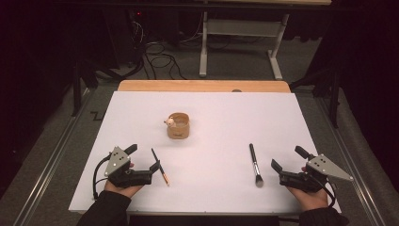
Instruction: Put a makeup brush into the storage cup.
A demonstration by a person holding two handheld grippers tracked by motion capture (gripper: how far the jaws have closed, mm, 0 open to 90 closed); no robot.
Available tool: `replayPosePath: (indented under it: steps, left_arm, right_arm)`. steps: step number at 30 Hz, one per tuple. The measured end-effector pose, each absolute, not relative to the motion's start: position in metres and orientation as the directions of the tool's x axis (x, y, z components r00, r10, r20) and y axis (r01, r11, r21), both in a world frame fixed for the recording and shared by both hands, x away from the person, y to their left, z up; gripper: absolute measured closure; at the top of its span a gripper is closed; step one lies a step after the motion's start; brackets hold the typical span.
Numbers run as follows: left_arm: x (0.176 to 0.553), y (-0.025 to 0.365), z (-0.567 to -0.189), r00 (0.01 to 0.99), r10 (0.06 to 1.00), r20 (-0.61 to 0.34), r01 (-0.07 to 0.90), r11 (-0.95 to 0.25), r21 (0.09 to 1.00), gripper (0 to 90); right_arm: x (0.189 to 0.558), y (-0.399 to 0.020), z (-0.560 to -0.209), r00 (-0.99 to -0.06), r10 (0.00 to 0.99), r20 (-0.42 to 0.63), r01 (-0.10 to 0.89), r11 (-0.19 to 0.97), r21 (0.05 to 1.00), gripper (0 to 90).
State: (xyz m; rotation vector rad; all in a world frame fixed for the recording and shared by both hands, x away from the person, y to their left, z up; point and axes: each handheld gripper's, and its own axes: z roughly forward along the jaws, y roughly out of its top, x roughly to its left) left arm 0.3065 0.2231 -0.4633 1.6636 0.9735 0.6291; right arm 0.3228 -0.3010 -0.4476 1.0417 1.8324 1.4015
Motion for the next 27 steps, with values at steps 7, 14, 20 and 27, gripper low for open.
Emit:
replayPosePath:
  steps: [7, 14, 20, 27]
  left_arm:
    - [0.307, 0.225, -0.463, 0.532, 0.844, -0.071, 0.304, -0.112, 0.946, 0.3]
    - [0.308, 0.225, -0.463, 0.536, 0.841, -0.076, 0.313, -0.114, 0.943, 0.4]
    - [0.309, 0.225, -0.463, 0.535, 0.840, -0.085, 0.325, -0.112, 0.939, 0.8]
    - [0.317, 0.227, -0.462, 0.512, 0.855, -0.080, 0.333, -0.112, 0.936, 0.8]
  right_arm:
    - [0.326, -0.299, -0.448, -0.514, 0.858, -0.002, 0.227, 0.138, 0.964, 0.3]
    - [0.328, -0.297, -0.449, -0.515, 0.857, -0.010, 0.229, 0.149, 0.962, 0.2]
    - [0.331, -0.298, -0.448, -0.509, 0.861, -0.002, 0.234, 0.140, 0.962, 0.2]
    - [0.346, -0.290, -0.434, -0.480, 0.877, -0.007, 0.228, 0.133, 0.964, 0.3]
